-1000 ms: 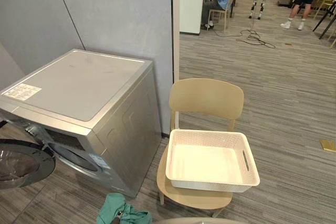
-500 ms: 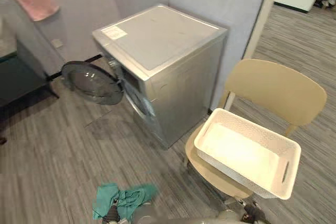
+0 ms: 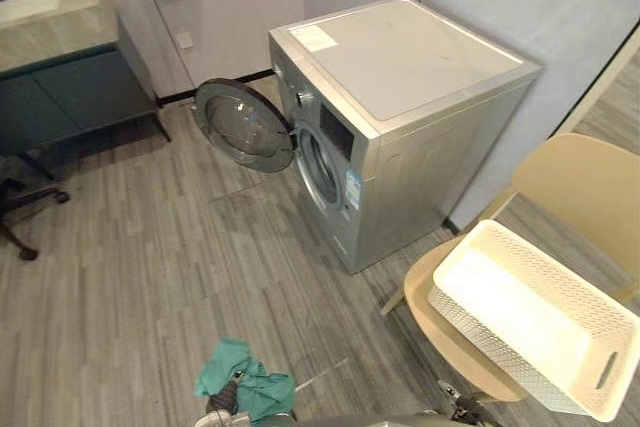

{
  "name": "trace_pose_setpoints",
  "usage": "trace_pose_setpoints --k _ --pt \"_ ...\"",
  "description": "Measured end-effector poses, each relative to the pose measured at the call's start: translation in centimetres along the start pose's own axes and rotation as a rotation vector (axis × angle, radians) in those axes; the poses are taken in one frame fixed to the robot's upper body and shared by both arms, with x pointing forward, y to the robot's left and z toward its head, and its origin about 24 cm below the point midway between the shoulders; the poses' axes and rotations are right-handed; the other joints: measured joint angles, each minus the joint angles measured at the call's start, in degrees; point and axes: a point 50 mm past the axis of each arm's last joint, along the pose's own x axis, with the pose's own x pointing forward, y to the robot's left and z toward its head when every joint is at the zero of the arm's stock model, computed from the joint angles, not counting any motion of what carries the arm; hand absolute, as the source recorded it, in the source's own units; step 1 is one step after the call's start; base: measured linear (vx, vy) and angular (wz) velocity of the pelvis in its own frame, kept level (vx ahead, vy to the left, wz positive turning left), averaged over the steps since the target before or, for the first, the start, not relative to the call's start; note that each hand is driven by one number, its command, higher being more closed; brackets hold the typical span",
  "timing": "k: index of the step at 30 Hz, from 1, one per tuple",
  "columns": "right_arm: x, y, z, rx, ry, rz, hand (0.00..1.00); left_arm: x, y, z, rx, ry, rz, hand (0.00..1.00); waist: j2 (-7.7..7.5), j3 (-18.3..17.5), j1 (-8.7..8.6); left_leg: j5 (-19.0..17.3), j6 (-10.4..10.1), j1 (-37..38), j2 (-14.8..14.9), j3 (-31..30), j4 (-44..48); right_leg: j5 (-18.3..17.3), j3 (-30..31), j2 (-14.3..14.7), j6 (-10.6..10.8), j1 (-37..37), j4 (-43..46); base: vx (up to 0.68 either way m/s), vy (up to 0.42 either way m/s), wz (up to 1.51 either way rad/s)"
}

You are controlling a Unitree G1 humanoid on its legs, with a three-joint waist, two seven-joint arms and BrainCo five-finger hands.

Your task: Pick up the laundry basket with both hands and put the clothes into the washing machine.

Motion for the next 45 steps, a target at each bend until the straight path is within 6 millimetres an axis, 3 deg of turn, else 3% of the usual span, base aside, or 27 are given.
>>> trace_pose_setpoints --k 1,2,3,5,7,9,10,12,14,15,16,17,19,22,26,27,28,29,30,31,34,36,37,39,41,43,45 --pt "0.0 -0.2 0.1 0.006 -0.006 0.008 0.0 0.1 -0.1 0.3 0.023 -0.01 -0.012 1.0 1.12 0.55 -0.15 -0.17 0.33 1.02 0.75 -2.17 0.36 -0.62 10.46 2.21 -0.57 -2.75 5.47 0.04 0.064 0.91" --pt "-0.1 0.0 -0.1 0.016 -0.004 0.017 0.0 0.1 -0.2 0.5 0.026 -0.015 -0.016 1.0 0.96 0.5 0.01 -0.3 0.45 1.04 1.79 -3.36 0.68 -3.79 15.35 4.91 2.24 -3.58 7.41 0.04 -0.075 0.77" --pt "-0.3 1.4 -1.1 0.047 0.023 0.055 0.0 0.3 0.8 1.0 0.046 -0.025 0.004 1.0 -0.06 0.5 -0.11 -0.31 0.41 0.49 3.01 -5.31 0.86 -9.31 20.08 10.95 4.45 -5.27 10.06 0.03 -0.195 0.75" --pt "-0.8 2.9 -2.8 0.087 0.074 0.097 0.0 0.6 2.0 1.8 0.041 -0.043 0.032 1.0 -4.15 1.5 -0.01 -0.51 0.03 0.21 2.4 -7.33 0.4 -14.41 21.39 17.35 5.55 -6.93 7.27 0.02 -0.228 0.8" --pt "-1.2 2.6 -4.4 0.198 0.118 0.065 0.0 1.0 1.8 2.9 0.007 -0.051 0.036 1.0 -6.74 1.39 -0.18 -1.58 0.57 -2.68 0.57 -6.05 7.69 -18.23 17.74 17.39 7.67 -5.4 1.38 0.09 -0.156 0.7" --pt "-1.2 0.7 -4.6 0.254 0.11 0.014 0.0 0.9 0.1 3.1 -0.021 -0.056 0.001 1.0 -4.5 2.53 -1.67 -7.77 3.17 -2.68 0.03 -4.62 15.62 -17.8 15.9 17.36 8.42 -3.21 6.17 0.26 -0.056 0.77" --pt "-1.2 -0.1 -4.5 0.282 0.102 -0.003 0.0 0.9 -0.9 3.2 -0.039 -0.057 -0.019 1.0 -2.06 2.4 -2.27 -10.6 -0.02 -1.62 1.13 -8.6 13.76 -18.97 18.89 18.97 6.38 -8.19 15.49 0.19 -0.08 0.85" --pt "-1.8 -0.7 -6.2 0.3 0.149 -0.028 0.0 0.9 -1.1 3.7 -0.041 -0.066 -0.025 1.0 -4.05 0.27 -3.29 -11.15 -0.94 -1.41 0.23 -11.35 13.54 -19.84 21.93 20.69 4.9 -7.12 6.48 0.19 -0.148 0.83" --pt "-1.7 -1.2 -5.7 0.302 0.127 -0.036 0.0 0.5 -2.8 3.2 -0.068 -0.062 -0.064 1.0 -1.38 -0.83 -2.21 -14.85 -3.02 -6.36 2.86 -12.72 29.24 -20.28 19.84 23.12 4.12 -5.3 4.47 0.37 -0.087 0.34" --pt "-1.4 -0.9 -4.8 0.285 0.099 -0.02 0.0 0.3 -3.2 3.1 -0.079 -0.063 -0.075 1.0 0.21 -0.66 -2.08 -14.69 -4.05 -9.9 3.82 -13.57 37.29 -20.8 19.2 24.33 3.83 -3.84 4.24 0.34 -0.017 0.05" --pt "-1.3 -0.6 -4.1 0.265 0.077 -0.006 0.0 0.2 -3.6 3.1 -0.089 -0.067 -0.088 1.0 1.03 -0.55 -1.99 -12.22 -7.54 -12.94 4.09 -15.52 44.52 -21.17 18.89 25.26 3.77 -2.43 3.77 0.31 0.01 -0.01" --pt "-1.1 -0.5 -3.3 0.26 0.052 -0.002 0.0 0.1 -3.8 3.6 -0.095 -0.092 -0.096 1.0 1.42 -0.3 -1.45 -6.87 -9.7 -15.53 4.12 -16.64 52.33 -21.27 19.31 26.02 3.69 0.1 2.82 0.31 0.02 -0.12" --pt "-1.0 0.8 -2.7 0.246 0.038 0.032 0.0 0.1 -3.5 3.9 -0.096 -0.108 -0.089 1.0 0.32 0.16 0.21 2.61 -9.53 -18.06 4.36 -15.0 60.52 -20.68 21.22 25.71 3.27 5.01 -0.98 0.21 0.046 -0.44" --pt "-0.7 2.9 -0.8 0.209 -0.007 0.093 0.0 0.2 -3.0 3.9 -0.092 -0.125 -0.076 1.0 0.82 0.31 0.81 -5.17 -0.85 -22.41 6.87 -9.4 60.74 -20.0 25.73 24.27 3.96 9.3 -5.29 0.21 0.115 -0.62" --pt "-0.7 5.1 0.3 0.193 -0.031 0.14 0.0 0.4 -1.7 3.9 -0.085 -0.129 -0.03 1.0 0.11 0.46 1.77 -6.83 0.05 -23.15 8.24 -12.44 33.51 -19.34 32.19 19.68 5.48 9.58 -8.35 0.3 0.387 -0.98" --pt "-0.7 5.0 0.1 0.176 -0.034 0.138 0.0 0.5 -1.2 3.7 -0.096 -0.118 -0.011 1.0 0.16 0.44 1.75 -6.56 0.28 -22.15 9.69 -15.7 20.95 -19.78 33.75 18.02 7.71 10.29 -10.11 0.23 0.414 -0.62" --pt "-0.7 4.7 0.0 0.165 -0.033 0.131 0.0 0.5 -1.1 3.5 -0.096 -0.108 -0.007 1.0 0.21 0.4 1.74 -6.67 0.46 -22.16 10.02 -16.8 18.96 -20.42 34.26 17.34 8.78 10.72 -10.65 0.29 0.574 -0.57" --pt "-0.7 3.7 -0.6 0.136 -0.018 0.105 0.0 0.6 -0.7 3.5 -0.088 -0.104 0.002 1.0 0.59 0.0 1.66 -4.47 -2.6 -23.16 9.0 -16.35 21.42 -22.15 35.01 15.22 10.94 12.37 -11.17 0.32 0.61 -0.3" --pt "-0.7 3.1 -1.7 0.125 0.023 0.085 0.0 0.6 -0.2 3.4 -0.08 -0.099 0.012 1.0 -0.53 -0.58 1.56 -4.1 -3.31 -24.13 7.29 -14.71 24.96 -22.16 36.53 12.88 10.32 12.95 -11.08 0.43 0.715 -0.27" --pt "-0.9 2.5 -3.0 0.12 0.061 0.07 0.0 0.7 0.6 3.0 -0.079 -0.083 0.042 1.0 -2.98 -2.0 1.39 -4.23 -3.96 -24.41 6.35 -12.32 27.2 -19.31 38.77 10.91 8.44 12.76 -10.19 0.39 0.561 -0.14" --pt "-1.2 1.5 -4.5 0.146 0.112 0.037 0.0 0.8 1.2 2.7 -0.056 -0.064 0.061 1.0 -4.29 -3.26 1.48 -4.99 -2.19 -22.93 3.35 -9.13 27.98 -8.0 41.34 8.46 10.4 9.24 -5.27 0.38 0.552 -0.11" --pt "-1.3 1.4 -4.7 0.164 0.119 0.045 0.0 0.8 1.2 2.4 -0.015 -0.056 0.055 1.0 -4.3 -3.32 1.49 -5.92 0.1 -19.38 2.04 -6.13 26.15 1.2 41.89 7.45 7.88 3.94 3.42 0.27 0.37 -0.35" --pt "-1.3 1.4 -4.6 0.166 0.116 0.05 0.0 0.8 1.1 2.5 0.003 -0.057 0.048 1.0 -4.18 -3.24 1.45 -6.13 1.03 -18.19 1.82 -5.07 25.45 2.21 41.88 7.39 6.47 1.79 7.36 0.18 0.281 -0.51" --pt "-1.2 1.3 -4.5 0.169 0.109 0.053 0.0 0.8 0.9 2.7 0.047 -0.063 0.033 1.0 -3.98 -3.08 1.32 -6.28 2.19 -13.03 1.46 -1.09 22.04 -2.63 38.07 8.05 4.1 -6.4 21.6 0.2 0.354 -0.72" --pt "-1.2 1.1 -4.3 0.186 0.1 0.047 0.0 0.8 0.5 2.7 0.055 -0.064 0.024 1.0 -3.66 -2.85 0.01 -6.54 3.71 -5.99 0.88 3.09 16.2 -9.74 28.9 9.99 5.37 -11.9 29.26 0.16 0.227 -0.91" --pt "-1.2 1.1 -4.1 0.191 0.083 0.051 0.0 0.8 0.4 3.0 0.054 -0.069 0.019 1.0 -3.25 -2.62 0.04 -7.55 4.31 -3.08 1.03 5.91 13.54 -14.06 25.8 14.49 7.24 -14.93 29.53 0.08 0.043 -0.92" --pt "-1.3 1.0 -4.2 0.196 0.084 0.05 0.0 0.9 -0.6 3.6 0.043 -0.085 -0.002 1.0 -3.15 -2.52 -1.12 -7.56 4.3 -0.69 0.85 8.48 10.86 -15.45 20.48 18.83 7.27 -15.25 19.92 0.12 -0.045 -0.47"
